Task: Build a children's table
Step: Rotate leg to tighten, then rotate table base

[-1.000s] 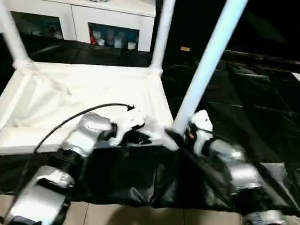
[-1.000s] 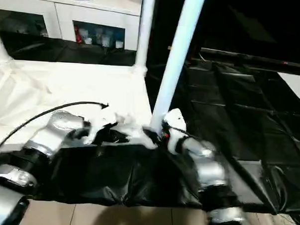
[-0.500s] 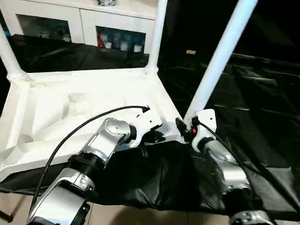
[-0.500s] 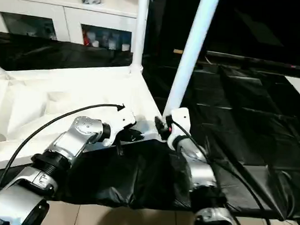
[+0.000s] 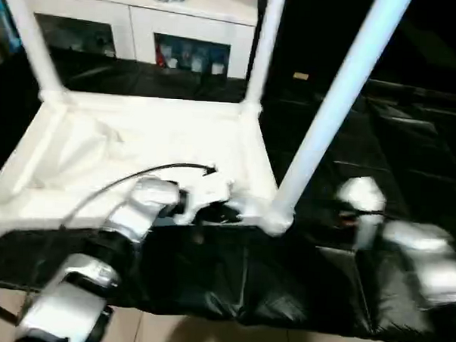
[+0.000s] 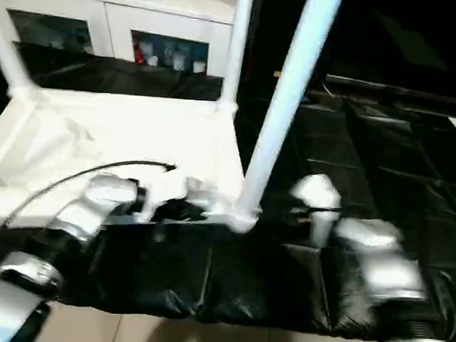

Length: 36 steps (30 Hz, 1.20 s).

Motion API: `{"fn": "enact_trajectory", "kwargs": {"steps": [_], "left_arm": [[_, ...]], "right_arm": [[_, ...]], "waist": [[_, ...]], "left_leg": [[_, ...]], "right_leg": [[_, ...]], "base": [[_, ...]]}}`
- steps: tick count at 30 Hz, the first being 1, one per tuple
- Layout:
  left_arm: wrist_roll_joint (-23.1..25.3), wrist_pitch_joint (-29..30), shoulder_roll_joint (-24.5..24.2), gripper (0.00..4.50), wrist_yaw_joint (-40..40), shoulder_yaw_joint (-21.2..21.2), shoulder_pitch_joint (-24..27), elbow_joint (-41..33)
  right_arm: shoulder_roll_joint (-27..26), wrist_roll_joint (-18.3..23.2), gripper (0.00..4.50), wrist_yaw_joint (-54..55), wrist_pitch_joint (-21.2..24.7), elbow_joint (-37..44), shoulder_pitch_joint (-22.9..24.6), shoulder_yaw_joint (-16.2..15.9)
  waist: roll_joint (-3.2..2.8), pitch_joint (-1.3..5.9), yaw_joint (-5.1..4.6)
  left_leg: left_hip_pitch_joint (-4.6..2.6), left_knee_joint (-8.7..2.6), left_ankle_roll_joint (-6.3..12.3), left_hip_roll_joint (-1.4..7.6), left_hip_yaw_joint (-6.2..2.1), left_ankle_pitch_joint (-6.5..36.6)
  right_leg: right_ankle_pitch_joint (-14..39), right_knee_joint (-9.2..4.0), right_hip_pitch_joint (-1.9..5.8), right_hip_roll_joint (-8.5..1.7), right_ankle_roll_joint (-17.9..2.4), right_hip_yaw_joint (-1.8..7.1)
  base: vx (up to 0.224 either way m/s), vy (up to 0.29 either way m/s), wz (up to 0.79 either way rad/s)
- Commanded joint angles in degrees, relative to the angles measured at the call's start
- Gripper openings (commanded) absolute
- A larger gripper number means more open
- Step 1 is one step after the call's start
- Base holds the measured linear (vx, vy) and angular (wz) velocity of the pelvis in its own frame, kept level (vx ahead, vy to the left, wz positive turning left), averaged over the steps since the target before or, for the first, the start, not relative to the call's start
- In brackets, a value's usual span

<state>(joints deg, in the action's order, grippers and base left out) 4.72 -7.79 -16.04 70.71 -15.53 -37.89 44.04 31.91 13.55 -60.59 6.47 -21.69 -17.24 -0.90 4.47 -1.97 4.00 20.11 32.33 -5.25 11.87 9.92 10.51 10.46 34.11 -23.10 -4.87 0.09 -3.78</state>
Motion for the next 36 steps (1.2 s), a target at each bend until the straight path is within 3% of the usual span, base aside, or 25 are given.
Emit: {"fn": "enact_trajectory", "kwargs": {"steps": [1, 3, 8, 10, 12, 13, 17, 18, 19, 20, 21, 22, 23, 24, 28, 32, 33, 36], "left_arm": [[-3.27, -1.57, 1.66, 0.0, 4.74, -0.3, 0.38, 1.01], [-3.66, -3.73, 1.5, 0.0, 6.64, -0.55, -0.42, 2.18], [-2.27, -10.83, 0.83, 0.0, 3.09, -0.16, -1.36, 3.93], [-3.8, -7.95, -0.02, 0.2, 4.84, 1.08, -1.68, 3.65], [-3.8, -7.95, -0.02, 0.32, 4.84, 1.08, -1.68, 3.65], [-4.73, -8.01, -0.9, 0.32, 5.16, 2.19, -1.66, 2.77], [-9.01, -2.88, -4.6, 0.58, 8.96, 4.97, -0.39, -4.12], [-10.11, -1.38, -5.23, 0.76, 9.54, 5.56, -0.06, -5.8], [-11.01, 0.67, -6.26, 0.76, 10.45, 5.76, 0.38, -7.77], [-12.88, 5.61, -8.54, 0.84, 12.72, 5.94, 1.31, -12.04], [-13.66, 9.02, -10.09, 0.84, 14.04, 5.77, 1.89, -14.61], [-14.5, 14.98, -12.49, 0.84, 15.68, 5.38, 2.89, -18.57], [-14.53, 15.18, -12.57, 0.84, 15.73, 5.37, 2.92, -18.7], [-14.72, 17.6, -13.98, 0.84, 17.13, 4.71, 3.73, -20.72], [-12.16, 22.35, -19.09, 0.84, 21.28, 0.88, 8.17, -26.13], [-9.79, 22.33, -20.68, 0.84, 21.25, -0.84, 10.0, -27.61], [-3.87, 17.41, -20.25, 0.84, 17.68, -1.93, 9.81, -24.06], [-1.58, 15.47, -19.21, 0.84, 10.65, -1.55, 8.08, -21.55]], "right_arm": [[1.99, 2.0, 3.23, -2.21, 1.81, 1.05, 0.08, 2.24], [3.87, 2.7, 3.23, -2.41, 2.3, 0.53, 0.1, 3.12], [1.87, -0.01, 3.23, 7.37, -1.79, -2.88, -2.71, 4.89], [-1.75, -0.88, 3.28, 11.53, -2.32, -3.08, -4.02, 4.86], [-1.75, -0.88, 3.31, 11.53, -2.32, -3.08, -4.02, 4.86], [-3.69, -1.14, 3.31, 12.88, -2.44, -3.32, -4.61, 4.68], [-8.17, -2.17, 3.31, 16.78, -2.46, -4.31, -6.66, 3.19], [-8.93, -2.39, 3.31, 17.7, -2.61, -4.86, -7.18, 3.0], [-9.67, -2.71, 3.31, 18.74, -3.07, -6.06, -7.97, 2.67], [-11.15, -3.27, 3.31, 20.41, -4.21, -8.51, -9.58, 2.0], [-12.05, -3.36, 3.31, 20.88, -4.72, -9.75, -10.5, 1.63], [-13.47, -3.47, 3.31, 20.95, -5.32, -11.05, -11.83, 0.96], [-13.52, -3.48, 3.31, 20.94, -5.34, -11.08, -11.87, 0.94], [-14.37, -3.55, 3.31, 20.78, -5.62, -11.59, -12.56, 0.69], [-17.28, -3.4, 3.31, 18.38, -6.14, -12.99, -15.11, -0.53], [-18.36, -3.16, 3.31, 17.21, -6.0, -12.83, -15.84, -1.06], [-19.15, -2.05, 3.31, 14.87, -4.86, -10.74, -15.47, -1.95], [-19.36, -0.77, 3.31, 12.44, -4.38, -8.53, -14.46, -3.22]], "waist": [[0.77, 2.61, 0.27], [0.63, 2.68, 0.59], [0.61, 2.94, 0.72], [0.7, 2.91, 0.64], [0.68, 2.91, 0.5], [1.19, 2.9, 0.52], [0.54, 2.93, -0.2], [1.73, 2.89, -0.32], [0.85, 2.76, -0.2], [0.82, 2.84, -0.26], [0.86, 2.83, -0.59], [1.49, 2.74, -0.58], [0.98, 2.68, -0.6], [1.11, 2.54, -0.51], [0.97, 2.59, -0.44], [0.66, 2.53, -0.52], [0.81, 2.46, -0.48], [0.92, 2.6, -0.5]], "left_leg": [[-0.03, -3.12, 5.18, 1.46, 0.33, 11.97], [-0.17, -2.99, 5.57, 1.54, 0.47, 11.17], [-0.15, -2.85, 4.58, 1.4, 0.5, 9.34], [-0.05, -2.86, 4.19, 1.39, 0.48, 9.14], [0.09, -2.94, 3.83, 1.37, 0.43, 9.34], [-0.06, -2.88, 3.83, 1.44, 0.45, 9.52], [-0.01, -3.09, 2.45, 1.56, 0.28, 8.2], [0.18, -3.03, 2.61, 1.43, 0.38, 7.97], [-0.22, -3.07, 2.4, 1.53, 0.39, 8.05], [-0.47, -3.08, 1.71, 1.81, 0.36, 7.85], [-0.1, -3.05, 1.39, 1.51, 0.46, 7.31], [-0.05, -3.0, 1.67, 1.37, 0.58, 6.91], [-0.14, -2.96, 1.69, 1.39, 0.59, 6.29], [-0.32, -2.88, 1.91, 1.31, 0.82, 6.32], [-0.35, -2.97, 1.54, 1.43, 0.76, 6.33], [-0.34, -3.09, 1.27, 1.46, 0.66, 6.29], [-0.44, -3.11, 1.29, 1.4, 0.7, 7.06], [-0.29, -2.98, 1.27, 1.37, 0.59, 7.52]], "right_leg": [[16.71, -4.47, 2.47, -3.2, -10.06, 2.43], [12.83, -4.07, 2.52, -3.1, -11.65, 2.44], [8.72, -3.57, 2.66, -2.95, -12.61, 2.27], [8.78, -3.37, 2.83, -3.05, -12.37, 2.3], [9.56, -3.37, 2.89, -3.11, -12.07, 2.3], [9.55, -3.45, 2.86, -3.04, -12.16, 2.26], [6.2, -2.44, 2.85, -3.03, -13.58, 2.33], [6.29, -2.59, 2.93, -2.9, -13.57, 2.24], [6.0, -2.44, 2.66, -2.99, -14.27, 2.33], [5.13, -1.88, 2.53, -3.35, -15.09, 2.38], [4.79, -1.76, 2.66, -2.94, -15.1, 2.41], [4.58, -1.99, 2.63, -2.74, -14.87, 2.45], [3.56, -1.59, 2.56, -2.8, -15.17, 2.57], [3.17, -1.79, 2.42, -2.58, -15.07, 2.59], [3.04, -1.52, 2.55, -2.73, -14.88, 2.67], [2.79, -1.49, 2.6, -2.72, -14.35, 2.73], [3.71, -1.78, 2.55, -2.65, -14.03, 2.74], [3.83, -1.7, 2.71, -2.64, -13.0, 2.78]], "base": [[0.0, 0.0, 0.0], [0.0, 0.0, 0.0], [0.0, 0.0, 0.0], [0.0, 0.0, 0.0], [0.0, 0.0, 0.0], [0.0, 0.0, 0.0], [0.0, 0.0, 0.0], [0.0, 0.0, 0.0], [0.0, 0.0, 0.0], [0.0, 0.0, 0.0], [0.0, 0.0, 0.0], [0.0, 0.0, 0.0], [0.0, 0.0, 0.0], [0.0, 0.0, 0.0], [0.0, 0.0, 0.0], [0.0, 0.0, 0.0], [0.0, 0.0, 0.0], [0.0, 0.0, 0.0]]}}
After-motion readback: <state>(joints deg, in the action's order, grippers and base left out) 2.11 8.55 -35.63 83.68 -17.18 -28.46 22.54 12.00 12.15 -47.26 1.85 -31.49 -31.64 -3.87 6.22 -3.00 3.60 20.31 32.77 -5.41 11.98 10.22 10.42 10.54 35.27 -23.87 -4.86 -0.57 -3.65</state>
